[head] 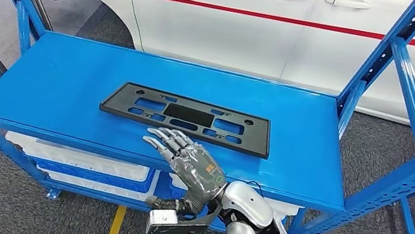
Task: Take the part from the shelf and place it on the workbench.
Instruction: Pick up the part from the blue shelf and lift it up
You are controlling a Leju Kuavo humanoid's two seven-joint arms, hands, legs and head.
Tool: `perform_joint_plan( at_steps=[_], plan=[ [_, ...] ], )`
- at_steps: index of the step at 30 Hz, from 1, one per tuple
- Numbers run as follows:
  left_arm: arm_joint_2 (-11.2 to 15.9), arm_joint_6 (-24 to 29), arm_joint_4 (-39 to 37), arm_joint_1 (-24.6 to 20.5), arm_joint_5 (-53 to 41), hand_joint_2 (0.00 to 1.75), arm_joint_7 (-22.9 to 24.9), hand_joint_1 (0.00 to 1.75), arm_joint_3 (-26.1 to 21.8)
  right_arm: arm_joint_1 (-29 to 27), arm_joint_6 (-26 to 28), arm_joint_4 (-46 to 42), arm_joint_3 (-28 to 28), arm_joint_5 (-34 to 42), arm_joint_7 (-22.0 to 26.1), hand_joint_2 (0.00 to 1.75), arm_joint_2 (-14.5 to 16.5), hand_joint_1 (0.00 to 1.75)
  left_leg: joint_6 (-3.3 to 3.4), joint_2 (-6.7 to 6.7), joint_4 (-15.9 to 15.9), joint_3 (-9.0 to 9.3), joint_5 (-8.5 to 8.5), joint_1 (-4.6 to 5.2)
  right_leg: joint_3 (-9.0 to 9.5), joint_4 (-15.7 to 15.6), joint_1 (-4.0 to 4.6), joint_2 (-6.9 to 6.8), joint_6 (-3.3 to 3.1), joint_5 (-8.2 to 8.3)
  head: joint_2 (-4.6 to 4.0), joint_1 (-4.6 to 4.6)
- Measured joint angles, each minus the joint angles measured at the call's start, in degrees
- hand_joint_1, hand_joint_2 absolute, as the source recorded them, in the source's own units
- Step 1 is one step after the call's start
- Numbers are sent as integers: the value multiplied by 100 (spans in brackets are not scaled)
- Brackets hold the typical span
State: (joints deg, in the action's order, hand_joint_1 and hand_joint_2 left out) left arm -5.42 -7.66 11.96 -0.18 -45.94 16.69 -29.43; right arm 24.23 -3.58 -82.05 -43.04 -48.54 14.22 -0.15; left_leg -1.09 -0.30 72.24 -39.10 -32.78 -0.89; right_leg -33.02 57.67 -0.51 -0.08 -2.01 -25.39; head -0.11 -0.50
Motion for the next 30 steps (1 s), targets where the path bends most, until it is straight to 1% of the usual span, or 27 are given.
perform_joint_plan(
  at_steps=[1, 2, 3, 4, 5, 6, 7, 8, 9, 10, 11, 12, 13, 14, 15, 16, 17, 18, 19, 20, 21, 22, 24, 26, 27, 28, 30],
  plan=[
    [1, -5, 0, 6, -17, 0, 0, 0, -3, 0, -3, 21, -14, 13, 3, 0, 9, 0, -21, 1, 179, -147, 18, -11, 30, 3, -1, 1, 1, -30, 0, 1],
    [3, -10, 1, 14, -35, 0, -1, 0, -7, 1, -4, 43, -29, 34, 6, 0, 25, 0, -36, 2, 142, -190, 153, -23, 66, 9, -5, 5, 9, -62, 0, 0],
    [6, -15, 1, 21, -55, 0, -5, 0, -12, 4, -5, 61, -44, 59, 9, 0, 48, 0, -44, 4, -119, -119, 386, -34, 109, 17, -10, 12, 22, -98, 0, 2],
    [9, -20, 2, 25, -74, 0, -10, 0, -20, 11, -5, 77, -61, 87, 11, 0, 74, 0, -47, 10, -529, 24, 648, -44, 149, 32, -16, 18, 45, -142, 0, 1],
    [12, -24, 2, 25, -91, 0, -17, 0, -30, 23, -7, 90, -80, 114, 12, 44, 98, 0, -44, 14, -906, 182, 824, -38, 174, 55, -10, 24, 78, -188, 0, 2],
    [13, -27, 2, 20, -105, 0, -27, 0, -40, 37, -9, 101, -102, 137, 11, 87, 116, 0, -15, 14, -1174, 295, 919, -29, 184, 74, -2, 28, 115, -225, 0, 1],
    [13, -29, 2, 15, -113, 0, -34, 0, -49, 48, -11, 110, -121, 157, 10, 131, 130, 0, 20, 11, -1315, 354, 931, -18, 186, 85, 8, 28, 150, -255, 0, -1],
    [13, -30, 2, 11, -119, 0, -41, 0, -56, 56, -13, 118, -137, 176, 8, 175, 140, 0, 62, 4, -1329, 371, 889, -1, 189, 82, 18, 29, 181, -271, 0, -2],
    [13, -30, 2, 7, -128, 0, -47, 0, -66, 61, -14, 122, -148, 196, 3, 175, 153, 0, 114, -3, -1339, 376, 878, -6, 202, 72, 19, 25, 208, -285, 0, -4],
    [11, -30, 2, 11, -136, 0, -51, 0, -79, 64, -18, 125, -152, 218, -7, 175, 166, 0, 150, -4, -1359, 397, 869, -12, 214, 86, 13, 20, 236, -310, 0, -4],
    [10, -30, 2, 16, -144, 0, -53, 0, -97, 69, -27, 127, -156, 246, -20, 175, 179, 0, 191, -2, -1377, 424, 858, -19, 192, 168, 7, 17, 260, -363, 0, -6],
    [9, -28, 3, 20, -152, 0, -56, 0, -120, 74, -45, 128, -158, 279, -42, 175, 191, 0, 230, 3, -1395, 451, 847, -30, 97, 373, 1, 14, 281, -468, 0, -7],
    [9, -22, 3, 23, -157, 0, -59, 0, -142, 73, -72, 133, -160, 315, -66, 175, 198, 0, 264, 7, -1404, 472, 830, -28, -76, 703, -8, 12, 296, -613, 0, -9],
    [9, -14, 4, 21, -161, 0, -62, 0, -165, 70, -101, 143, -162, 351, -89, 175, 203, 0, 291, 9, -1402, 483, 808, -24, -310, 1107, -9, 12, 304, -770, 0, -11],
    [9, -4, 4, 18, -163, 0, -66, 0, -185, 64, -130, 159, -168, 380, -112, 175, 208, 0, 305, 6, -1400, 494, 787, -18, -554, 1489, -11, 13, 310, -887, 0, -11],
    [8, 5, 4, 15, -164, 0, -68, 0, -204, 58, -150, 179, -178, 401, -129, 175, 214, 0, 311, 2, -1398, 515, 764, -12, -733, 1725, -12, 13, 309, -900, 0, -11],
    [7, 9, 4, 15, -164, 0, -69, 0, -224, 55, -163, 201, -189, 414, -142, 175, 227, 0, 310, -4, -1395, 550, 736, -7, -806, 1737, -12, 13, 299, -783, 0, -11],
    [4, 11, 4, 15, -166, 0, -69, 0, -244, 57, -172, 220, -198, 420, -153, 175, 245, 0, 303, -8, -1394, 601, 704, -3, -762, 1525, -10, 13, 280, -560, 0, -11],
    [0, 12, 4, 16, -173, 0, -67, 0, -265, 61, -177, 233, -206, 422, -163, 175, 263, 0, 292, -10, -1394, 661, 666, 2, -622, 1135, -3, 13, 248, -273, 0, -12],
    [-10, 12, 4, 18, -185, 0, -64, 0, -285, 68, -180, 246, -210, 422, -172, 175, 280, 0, 276, -12, -1393, 713, 628, 11, -461, 745, 14, 13, 210, -61, 0, -11],
    [-20, 11, 4, 16, -198, 0, -61, 0, -305, 77, -184, 257, -213, 423, -180, 175, 293, 0, 253, -14, -1389, 744, 597, 21, -321, 421, 32, 12, 178, 62, 0, -13],
    [-30, 9, 4, 12, -211, 0, -59, 0, -322, 84, -187, 268, -217, 423, -190, 175, 303, 0, 225, -14, -1388, 755, 576, 22, -241, 230, 54, 12, 153, 104, 0, -10],
    [-41, 6, 4, -4, -238, 0, -58, 0, -356, 92, -192, 291, -230, 423, -205, 175, 320, 0, 159, -10, -1405, 758, 555, 22, -205, 138, 74, 18, 122, 57, 0, -8],
    [-42, 5, 11, -10, -282, 0, -59, 0, -396, 95, -189, 308, -240, 416, -223, 175, 344, 0, 92, 2, -1357, 756, 500, 9, -151, 83, 42, 24, 80, 54, 0, -3],
    [-43, 5, 14, -14, -312, 0, -61, 0, -419, 101, -185, 318, -242, 404, -239, 175, 358, 0, 61, 6, -1209, 695, 422, 5, -109, 48, 22, 22, 54, 49, 0, 5],
    [-44, 5, 17, -15, -339, 0, -62, 0, -439, 106, -181, 328, -242, 391, -256, 175, 374, 0, 32, 8, -940, 560, 302, -4, -68, 24, 10, 15, 28, 38, 0, 12],
    [-48, 4, 17, -14, -384, 0, -68, 0, -473, 110, -176, 364, -243, 349, -292, 175, 389, 0, -15, 8, -191, 131, 26, -14, -23, 21, 16, 5, -8, -5, 0, 22]
  ],
)
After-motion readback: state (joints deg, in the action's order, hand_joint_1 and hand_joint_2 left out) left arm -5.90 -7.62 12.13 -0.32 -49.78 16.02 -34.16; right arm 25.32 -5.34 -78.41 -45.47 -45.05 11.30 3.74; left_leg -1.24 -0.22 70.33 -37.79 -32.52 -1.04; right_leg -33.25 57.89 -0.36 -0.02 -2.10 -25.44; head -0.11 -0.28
